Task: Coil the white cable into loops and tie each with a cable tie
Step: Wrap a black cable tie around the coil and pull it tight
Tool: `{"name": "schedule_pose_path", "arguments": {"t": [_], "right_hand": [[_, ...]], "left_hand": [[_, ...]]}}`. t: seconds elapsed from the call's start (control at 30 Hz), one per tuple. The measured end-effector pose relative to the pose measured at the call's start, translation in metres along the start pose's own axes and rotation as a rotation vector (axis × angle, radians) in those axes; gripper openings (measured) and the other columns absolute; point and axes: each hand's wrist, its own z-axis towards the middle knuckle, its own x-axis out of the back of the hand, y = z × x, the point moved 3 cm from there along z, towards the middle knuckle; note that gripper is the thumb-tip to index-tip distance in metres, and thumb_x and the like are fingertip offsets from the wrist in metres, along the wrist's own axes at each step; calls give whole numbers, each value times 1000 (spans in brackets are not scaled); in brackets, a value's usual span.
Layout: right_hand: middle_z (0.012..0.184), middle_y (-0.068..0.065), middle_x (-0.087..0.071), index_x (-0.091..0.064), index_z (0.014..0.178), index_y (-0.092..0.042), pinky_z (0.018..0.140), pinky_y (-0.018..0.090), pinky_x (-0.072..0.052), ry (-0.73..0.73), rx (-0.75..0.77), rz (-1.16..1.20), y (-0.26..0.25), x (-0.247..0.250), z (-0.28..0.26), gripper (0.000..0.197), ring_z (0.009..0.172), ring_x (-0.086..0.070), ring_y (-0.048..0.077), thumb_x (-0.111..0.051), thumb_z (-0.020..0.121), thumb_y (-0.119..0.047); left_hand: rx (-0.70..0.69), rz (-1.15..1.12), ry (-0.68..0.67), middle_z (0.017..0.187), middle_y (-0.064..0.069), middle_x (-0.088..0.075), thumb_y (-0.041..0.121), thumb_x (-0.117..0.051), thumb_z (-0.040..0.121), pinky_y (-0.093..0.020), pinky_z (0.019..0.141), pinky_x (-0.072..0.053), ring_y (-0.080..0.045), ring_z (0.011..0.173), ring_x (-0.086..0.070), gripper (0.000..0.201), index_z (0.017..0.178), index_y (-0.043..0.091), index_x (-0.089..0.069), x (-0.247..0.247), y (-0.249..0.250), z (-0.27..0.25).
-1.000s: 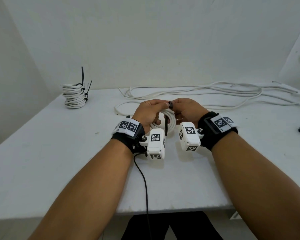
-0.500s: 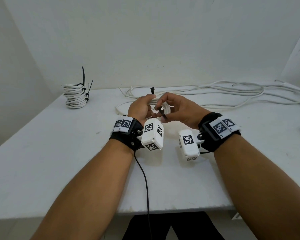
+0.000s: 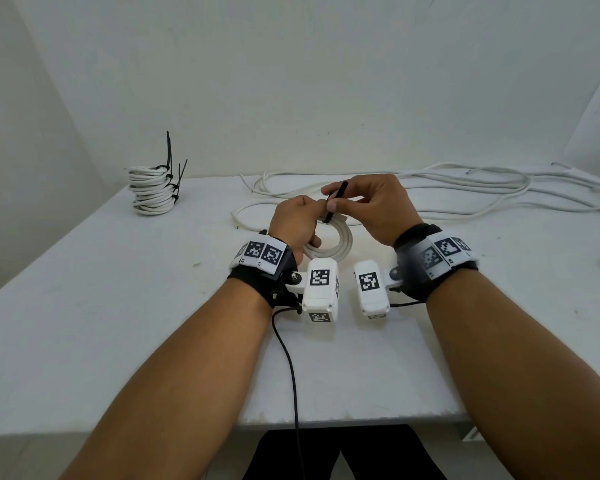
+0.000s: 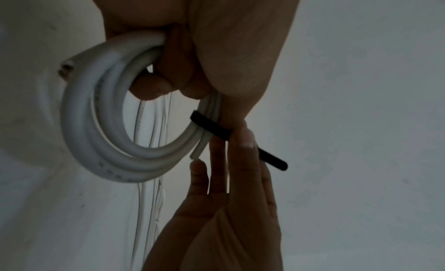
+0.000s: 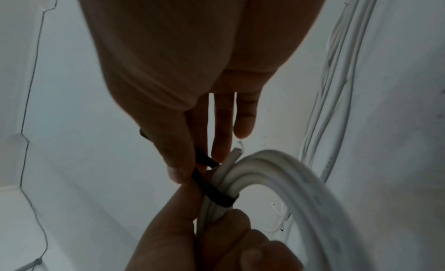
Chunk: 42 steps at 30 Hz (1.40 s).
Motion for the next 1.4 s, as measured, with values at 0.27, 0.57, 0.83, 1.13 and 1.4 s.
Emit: {"name": "schedule_pose_path", "arguments": {"t": [0.27, 0.57, 0.83, 1.13, 1.4], "right_hand": [[95, 1, -73, -71, 83, -18, 66, 27, -47, 108, -149, 246, 0, 4, 1, 18, 87, -65, 20, -59, 96, -21], [67, 4, -67, -55, 105, -15, 46, 20, -34, 150, -355, 573, -4, 0, 1, 23, 51, -44, 12, -68, 89, -4], [74, 7, -66, -66, 79, -7, 42, 18, -22, -55, -493, 514, -3, -2, -7, 11, 45, -29, 7, -69, 89, -10], [86, 6, -55, -65, 82, -9, 55, 24, -11, -67, -674, 617, 4, -3, -7, 10, 55, -20, 8, -62, 89, -14], [70, 5, -64, -68, 72, -8, 49, 19, -14, -50, -683, 683, -2, -2, -7, 23, 50, -24, 7, -57, 92, -11]], "left_hand": [[-138, 4, 0, 60, 3, -59, 22, -68, 86, -28, 50, -41, -10, 36, -37, 13, 74, 20, -70, -3, 6, 1], [-73, -115, 88, 48, 9, -54, 16, -67, 86, -25, 48, -39, -11, 31, -34, 15, 72, 15, -64, 6, 4, 6], [-97, -56, 78, 69, -3, -58, 14, -67, 81, -24, 46, -40, -11, 35, -36, 13, 69, 18, -67, 4, 3, 7], [-150, 7, 61, 74, -2, -64, 15, -69, 79, -24, 46, -40, -9, 39, -37, 9, 71, 18, -68, 1, 4, 5], [-288, 84, 10, 70, -7, -66, 17, -72, 81, -26, 49, -36, -20, 53, -42, 6, 87, 17, -73, -1, 10, 1]]}}
